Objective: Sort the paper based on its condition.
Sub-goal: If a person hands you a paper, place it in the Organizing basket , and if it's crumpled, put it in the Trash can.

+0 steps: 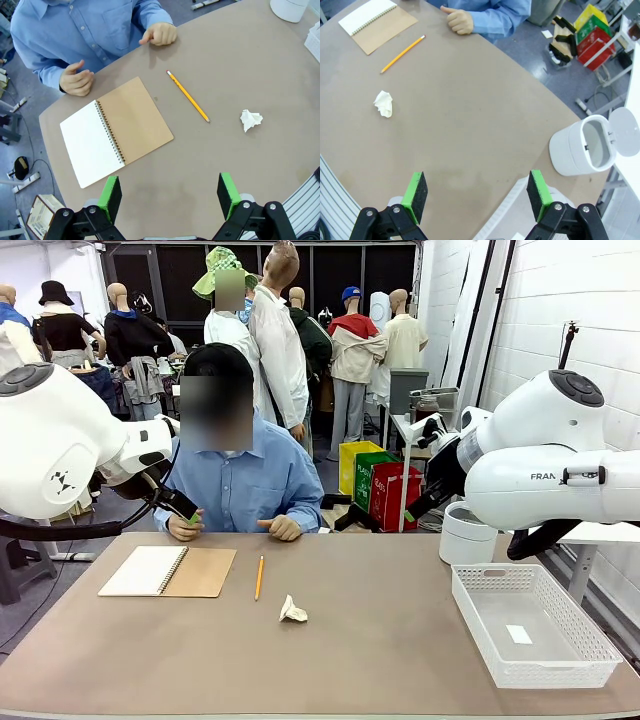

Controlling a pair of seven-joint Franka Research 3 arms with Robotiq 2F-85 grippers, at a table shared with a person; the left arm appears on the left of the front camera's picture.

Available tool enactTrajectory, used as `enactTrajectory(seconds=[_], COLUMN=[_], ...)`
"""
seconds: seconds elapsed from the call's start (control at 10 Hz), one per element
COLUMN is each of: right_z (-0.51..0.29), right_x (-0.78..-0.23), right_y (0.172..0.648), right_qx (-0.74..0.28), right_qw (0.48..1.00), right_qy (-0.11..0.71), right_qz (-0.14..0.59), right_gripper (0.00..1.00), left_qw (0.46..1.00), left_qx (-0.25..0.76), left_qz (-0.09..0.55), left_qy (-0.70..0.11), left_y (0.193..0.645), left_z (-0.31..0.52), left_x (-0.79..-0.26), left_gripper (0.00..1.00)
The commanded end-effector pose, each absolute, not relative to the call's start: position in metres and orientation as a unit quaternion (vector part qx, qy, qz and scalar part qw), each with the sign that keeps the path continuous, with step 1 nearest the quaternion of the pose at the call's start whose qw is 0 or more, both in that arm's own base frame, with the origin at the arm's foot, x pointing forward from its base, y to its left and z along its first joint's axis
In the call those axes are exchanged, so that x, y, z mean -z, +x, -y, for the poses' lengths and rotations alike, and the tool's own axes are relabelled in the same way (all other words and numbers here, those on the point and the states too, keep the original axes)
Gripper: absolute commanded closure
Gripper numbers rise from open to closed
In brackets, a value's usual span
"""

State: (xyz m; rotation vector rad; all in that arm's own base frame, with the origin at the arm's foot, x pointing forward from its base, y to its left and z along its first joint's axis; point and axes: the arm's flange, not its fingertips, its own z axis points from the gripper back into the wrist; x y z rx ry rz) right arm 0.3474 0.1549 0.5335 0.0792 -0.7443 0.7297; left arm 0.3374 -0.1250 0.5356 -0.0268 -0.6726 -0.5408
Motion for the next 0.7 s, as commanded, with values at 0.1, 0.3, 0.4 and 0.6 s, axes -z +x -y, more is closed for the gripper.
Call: enactTrajectory(seconds=[0.1,0.3,0.4,0.6], right_z=[-0.154,-0.169,-0.188,-0.217], right_x=[-0.533,-0.531,-0.527,-0.517], right_y=[0.348,0.354,0.362,0.376], right_qx=[-0.348,-0.360,-0.372,-0.388], right_qw=[0.867,0.866,0.866,0.865], right_qy=[0.041,0.038,0.038,0.050], right_qz=[0.355,0.345,0.333,0.314], right_gripper=[0.00,0.00,0.00,0.00], left_qw=[0.909,0.909,0.909,0.909], left_qx=[0.262,0.262,0.262,0.262], left_qz=[0.323,0.323,0.323,0.323], left_qy=[-0.012,-0.012,-0.012,-0.012], left_y=[0.337,0.337,0.337,0.337], left_z=[0.125,0.125,0.125,0.125], left_x=[-0.534,-0.534,-0.534,-0.534], left_gripper=[0.00,0.00,0.00,0.00])
